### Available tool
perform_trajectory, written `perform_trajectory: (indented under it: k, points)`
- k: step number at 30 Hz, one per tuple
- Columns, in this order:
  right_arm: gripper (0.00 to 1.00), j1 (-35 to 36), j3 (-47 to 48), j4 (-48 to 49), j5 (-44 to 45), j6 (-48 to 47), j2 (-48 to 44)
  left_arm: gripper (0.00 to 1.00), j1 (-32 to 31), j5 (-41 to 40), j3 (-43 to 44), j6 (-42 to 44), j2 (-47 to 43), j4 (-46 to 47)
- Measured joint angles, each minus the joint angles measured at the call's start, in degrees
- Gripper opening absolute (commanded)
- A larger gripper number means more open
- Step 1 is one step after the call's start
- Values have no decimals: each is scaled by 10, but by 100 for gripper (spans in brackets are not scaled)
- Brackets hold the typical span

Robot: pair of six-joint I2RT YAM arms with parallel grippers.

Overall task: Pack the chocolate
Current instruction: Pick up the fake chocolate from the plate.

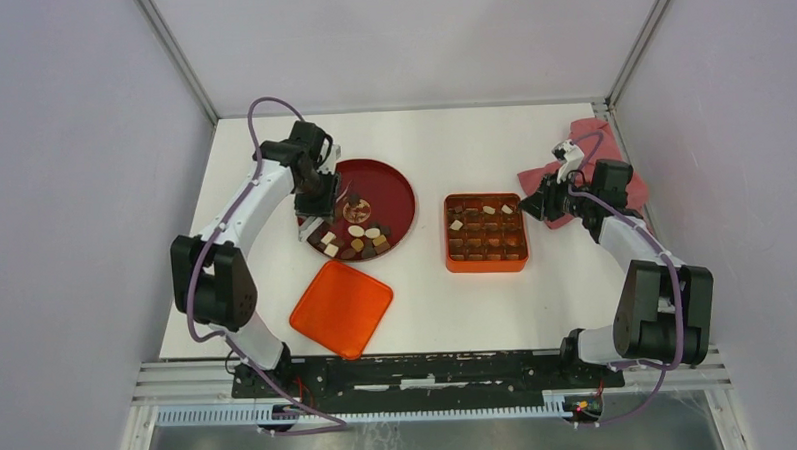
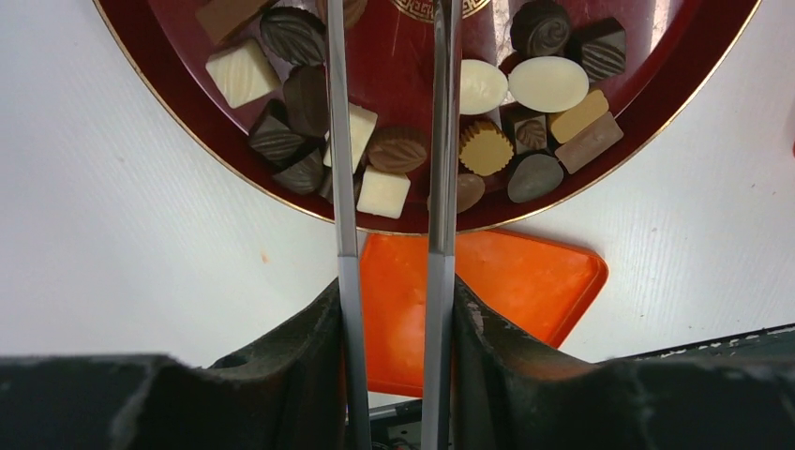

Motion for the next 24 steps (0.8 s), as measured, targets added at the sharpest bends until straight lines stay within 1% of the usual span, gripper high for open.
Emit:
perform_trajectory:
  k: [12, 24]
  points:
    - [32, 3, 5, -17, 5, -7, 0, 45, 2, 15, 59, 41, 68, -12]
    - [32, 3, 5, -17, 6, -11, 0, 46, 2, 18, 64, 42, 94, -24]
